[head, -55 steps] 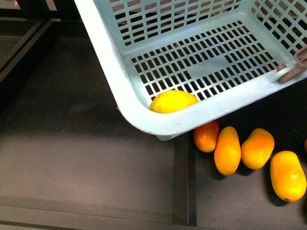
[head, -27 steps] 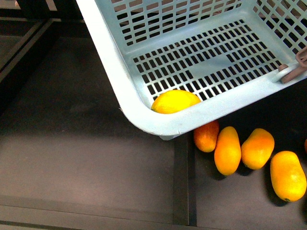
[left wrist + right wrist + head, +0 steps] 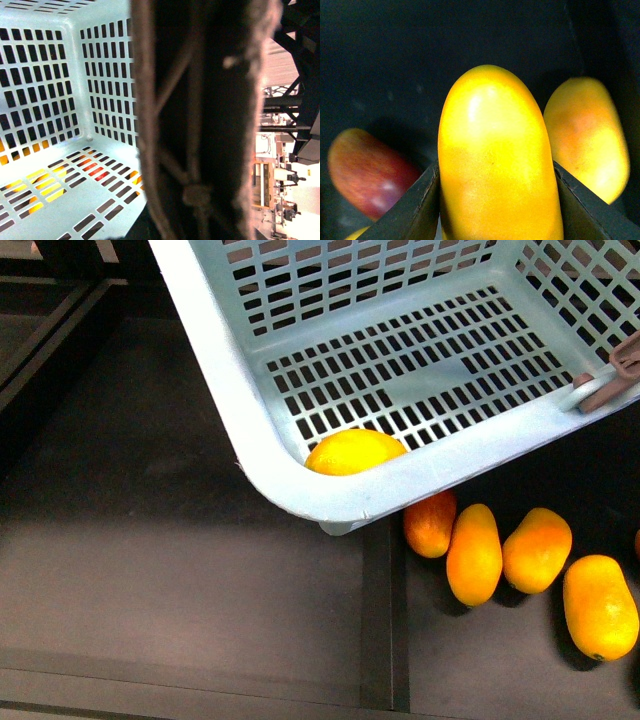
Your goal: Pick lemon and mango into basket
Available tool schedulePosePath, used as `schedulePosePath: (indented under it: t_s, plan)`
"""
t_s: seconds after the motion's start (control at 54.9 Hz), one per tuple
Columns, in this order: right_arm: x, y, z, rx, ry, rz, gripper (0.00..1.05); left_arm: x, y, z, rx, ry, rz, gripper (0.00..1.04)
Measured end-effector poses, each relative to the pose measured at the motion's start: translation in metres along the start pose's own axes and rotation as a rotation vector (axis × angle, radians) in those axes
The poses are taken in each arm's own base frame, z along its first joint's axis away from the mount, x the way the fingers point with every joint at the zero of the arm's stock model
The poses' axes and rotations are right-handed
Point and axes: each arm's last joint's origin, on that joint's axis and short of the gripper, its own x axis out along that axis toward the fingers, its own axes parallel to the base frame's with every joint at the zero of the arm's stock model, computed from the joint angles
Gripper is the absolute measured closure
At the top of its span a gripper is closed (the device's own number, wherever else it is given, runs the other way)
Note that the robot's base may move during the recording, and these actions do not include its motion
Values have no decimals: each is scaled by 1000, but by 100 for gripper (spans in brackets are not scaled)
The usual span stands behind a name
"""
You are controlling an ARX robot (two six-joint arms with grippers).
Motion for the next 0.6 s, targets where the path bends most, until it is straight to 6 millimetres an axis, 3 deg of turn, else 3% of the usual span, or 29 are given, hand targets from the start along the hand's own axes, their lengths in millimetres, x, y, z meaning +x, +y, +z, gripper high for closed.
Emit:
schedulePosePath:
  t_s: [0.127, 0.273, 0.473, 0.601]
  plan:
    - [-40, 6, 21, -7, -98, 56, 52, 0, 0, 0, 0, 3, -1, 101]
    - [-91, 28, 47, -43, -215, 112, 52, 0, 0, 0, 0, 3, -2, 101]
    - [-149, 69, 82, -92, -379, 161, 52, 0, 0, 0, 0, 2, -1, 101]
    - [-179, 114, 103, -124, -498, 220, 52, 0, 0, 0, 1, -1, 0, 101]
